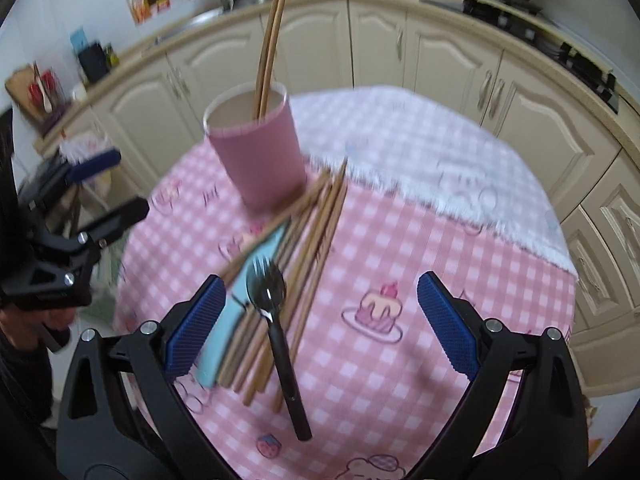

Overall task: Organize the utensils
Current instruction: 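Grasp the black-handled spoon with the right tool while the left tool grasps a chopstick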

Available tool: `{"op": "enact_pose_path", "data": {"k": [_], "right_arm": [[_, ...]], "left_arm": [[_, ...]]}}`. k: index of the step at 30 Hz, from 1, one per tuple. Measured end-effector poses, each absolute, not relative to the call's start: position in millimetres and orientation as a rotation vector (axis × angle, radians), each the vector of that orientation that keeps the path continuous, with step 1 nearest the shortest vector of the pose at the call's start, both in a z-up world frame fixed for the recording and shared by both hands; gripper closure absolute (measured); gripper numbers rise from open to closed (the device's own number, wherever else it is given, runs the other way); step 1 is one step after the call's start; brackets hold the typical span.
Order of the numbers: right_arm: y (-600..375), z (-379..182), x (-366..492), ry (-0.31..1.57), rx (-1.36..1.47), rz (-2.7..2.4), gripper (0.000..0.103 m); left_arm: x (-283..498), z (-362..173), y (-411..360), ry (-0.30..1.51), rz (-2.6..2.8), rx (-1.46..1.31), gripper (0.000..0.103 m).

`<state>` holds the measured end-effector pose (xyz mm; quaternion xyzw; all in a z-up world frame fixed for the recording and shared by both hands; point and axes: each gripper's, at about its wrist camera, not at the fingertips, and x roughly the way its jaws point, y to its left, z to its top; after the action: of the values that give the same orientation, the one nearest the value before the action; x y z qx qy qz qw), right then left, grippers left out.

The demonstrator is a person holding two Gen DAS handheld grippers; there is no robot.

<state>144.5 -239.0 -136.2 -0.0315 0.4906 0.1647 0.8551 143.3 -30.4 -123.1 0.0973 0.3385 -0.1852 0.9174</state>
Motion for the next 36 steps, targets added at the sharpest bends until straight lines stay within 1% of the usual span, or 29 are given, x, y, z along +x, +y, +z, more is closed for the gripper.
{"op": "enact_pose_path", "data": {"k": [2,3,5,6,7,8,9,11,13,19,20,23,24,25,26,27,28,29,30,32,33,34,35,36], "right_arm": [[-231.1,-149.4,143.8,1.074,-0.116,0.364,0.009],[-227.8,-154.3,143.8,1.093,-0.130,0.375,0.015],[-222.3,-165.4,143.3,1.138,-0.143,0.409,0.033],[-220.6,-169.4,143.1,1.151,-0.148,0.421,0.037],[-217.9,-173.1,142.8,1.164,-0.157,0.429,0.046],[-215.4,-175.4,142.2,1.173,-0.163,0.432,0.051],[-213.5,-178.7,141.8,1.181,-0.167,0.438,0.053],[-210.2,-183.1,140.8,1.194,-0.174,0.454,0.062],[-205.5,-185.0,139.1,1.205,-0.191,0.468,0.066],[-198.6,-192.5,140.7,1.244,-0.221,0.491,0.068],[-198.7,-193.9,141.8,1.251,-0.218,0.495,0.069],[-196.5,-200.0,145.8,1.264,-0.204,0.503,0.072],[-197.2,-200.9,147.5,1.268,-0.197,0.506,0.073],[-197.7,-201.3,148.1,1.270,-0.190,0.509,0.075],[-196.2,-202.7,149.3,1.270,-0.185,0.512,0.075],[-196.0,-203.1,150.6,1.271,-0.181,0.514,0.076],[-196.6,-203.2,151.2,1.271,-0.178,0.516,0.077],[-196.7,-203.5,152.3,1.273,-0.172,0.519,0.078],[-198.8,-202.7,153.7,1.274,-0.168,0.522,0.079],[-203.1,-201.1,154.8,1.275,-0.160,0.529,0.081],[-206.0,-198.8,156.4,1.275,-0.157,0.530,0.082],[-206.5,-198.1,157.3,1.274,-0.156,0.531,0.083],[-207.2,-197.0,158.2,1.272,-0.156,0.531,0.085],[-207.6,-195.7,160.1,1.270,-0.154,0.530,0.085]], "left_arm": [[145.9,-130.4,-35.6,0.734,-0.393,0.231,0.013],[146.8,-134.4,-38.1,0.751,-0.399,0.247,0.013],[148.4,-141.8,-42.4,0.778,-0.410,0.271,0.013],[149.2,-145.4,-45.0,0.794,-0.417,0.281,0.013],[150.1,-148.5,-46.9,0.809,-0.424,0.290,0.013],[151.5,-153.2,-49.8,0.829,-0.435,0.303,0.013],[152.8,-155.3,-51.1,0.839,-0.438,0.310,0.013],[156.3,-162.4,-56.2,0.870,-0.454,0.332,0.013],[159.4,-167.6,-59.5,0.896,-0.466,0.346,0.013],[169.7,-178.1,-73.0,0.959,-0.503,0.401,0.013],[172.0,-180.1,-75.7,0.972,-0.513,0.412,0.017],[179.6,-186.7,-82.5,1.015,-0.536,0.444,0.022],[181.8,-188.6,-83.7,1.025,-0.544,0.449,0.028],[185.3,-191.7,-86.1,1.044,-0.551,0.459,0.031],[187.3,-193.2,-87.0,1.052,-0.554,0.462,0.031],[190.5,-195.2,-88.9,1.064,-0.565,0.464,0.033],[192.5,-196.5,-90.0,1.074,-0.576,0.464,0.040],[195.5,-198.6,-91.6,1.091,-0.586,0.464,0.045],[198.4,-200.5,-93.1,1.106,-0.591,0.464,0.046],[201.7,-203.0,-95.6,1.123,-0.610,0.462,0.054],[204.4,-202.8,-96.0,1.136,-0.627,0.443,0.059],[205.6,-203.0,-95.8,1.143,-0.631,0.435,0.072],[207.3,-203.5,-96.4,1.153,-0.631,0.437,0.082],[207.6,-203.7,-97.4,1.152,-0.633,0.441,0.085]]}}
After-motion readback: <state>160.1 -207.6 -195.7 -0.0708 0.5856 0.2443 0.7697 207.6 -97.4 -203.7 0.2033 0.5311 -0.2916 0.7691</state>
